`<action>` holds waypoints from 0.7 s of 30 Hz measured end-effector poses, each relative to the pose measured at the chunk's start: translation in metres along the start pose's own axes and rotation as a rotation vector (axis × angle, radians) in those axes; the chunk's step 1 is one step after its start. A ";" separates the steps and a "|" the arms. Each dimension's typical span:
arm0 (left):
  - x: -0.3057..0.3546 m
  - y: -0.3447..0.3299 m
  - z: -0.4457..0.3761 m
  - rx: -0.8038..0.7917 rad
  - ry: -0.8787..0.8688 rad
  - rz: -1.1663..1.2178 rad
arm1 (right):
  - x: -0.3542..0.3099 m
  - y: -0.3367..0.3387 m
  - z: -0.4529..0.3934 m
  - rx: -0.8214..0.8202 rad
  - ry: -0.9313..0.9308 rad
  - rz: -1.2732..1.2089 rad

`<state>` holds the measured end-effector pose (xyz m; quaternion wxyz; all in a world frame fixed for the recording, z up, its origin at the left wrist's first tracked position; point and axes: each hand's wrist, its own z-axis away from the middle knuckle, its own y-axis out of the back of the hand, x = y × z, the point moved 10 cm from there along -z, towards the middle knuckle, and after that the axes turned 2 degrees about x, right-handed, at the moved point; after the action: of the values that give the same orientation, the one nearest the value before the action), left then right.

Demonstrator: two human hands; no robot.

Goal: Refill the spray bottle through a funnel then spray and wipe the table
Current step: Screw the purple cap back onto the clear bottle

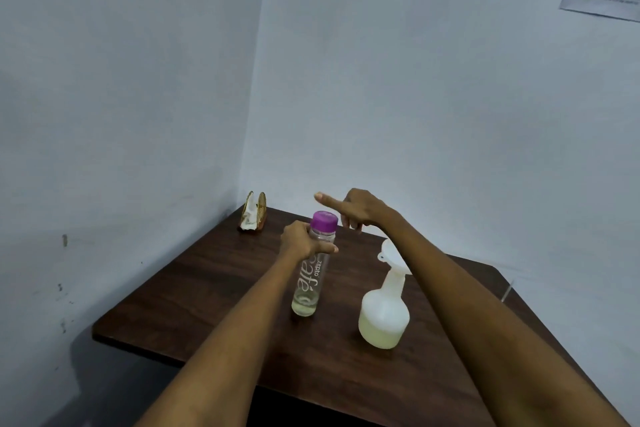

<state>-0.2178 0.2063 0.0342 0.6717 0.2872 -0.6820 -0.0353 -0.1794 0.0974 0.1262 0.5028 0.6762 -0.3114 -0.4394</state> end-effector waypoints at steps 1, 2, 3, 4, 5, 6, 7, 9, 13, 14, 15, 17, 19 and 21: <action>0.001 -0.001 0.000 0.003 0.000 0.001 | 0.001 0.011 0.002 0.092 0.017 0.017; 0.001 -0.002 0.001 0.006 -0.001 0.003 | 0.001 0.019 0.003 0.179 0.043 0.047; 0.001 -0.001 0.001 0.011 0.000 0.005 | -0.002 0.024 0.004 0.227 0.081 0.055; 0.000 -0.001 0.001 0.015 0.000 0.004 | -0.006 0.024 0.006 0.219 0.128 0.032; 0.000 -0.001 0.001 0.016 0.000 0.004 | -0.011 0.018 0.007 0.167 0.178 -0.008; 0.000 -0.001 0.001 0.014 -0.004 0.001 | -0.017 0.009 0.009 0.088 0.215 -0.044; 0.000 -0.002 0.001 0.009 -0.008 -0.001 | -0.019 -0.001 0.011 0.007 0.224 -0.076; 0.001 -0.003 0.002 0.002 -0.012 -0.001 | -0.015 -0.007 0.010 -0.018 0.181 -0.056; 0.001 -0.002 0.002 0.013 -0.007 0.004 | -0.009 0.025 0.009 0.275 0.117 0.105; 0.001 -0.003 0.002 0.011 -0.007 0.005 | -0.011 0.026 0.009 0.279 0.123 0.087; 0.000 -0.003 0.002 0.010 -0.007 0.006 | -0.014 0.023 0.009 0.259 0.136 0.065; 0.000 -0.002 0.002 0.006 -0.010 0.003 | -0.019 0.015 0.009 0.189 0.170 0.014; 0.000 -0.003 0.001 -0.006 -0.012 -0.011 | -0.025 0.003 0.010 0.074 0.228 -0.040; -0.001 -0.003 0.000 -0.010 -0.007 -0.025 | -0.030 -0.016 0.011 -0.099 0.253 -0.099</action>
<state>-0.2169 0.2045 0.0323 0.6702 0.2922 -0.6806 -0.0480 -0.2025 0.1240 0.1183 0.5484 0.7151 -0.1897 -0.3897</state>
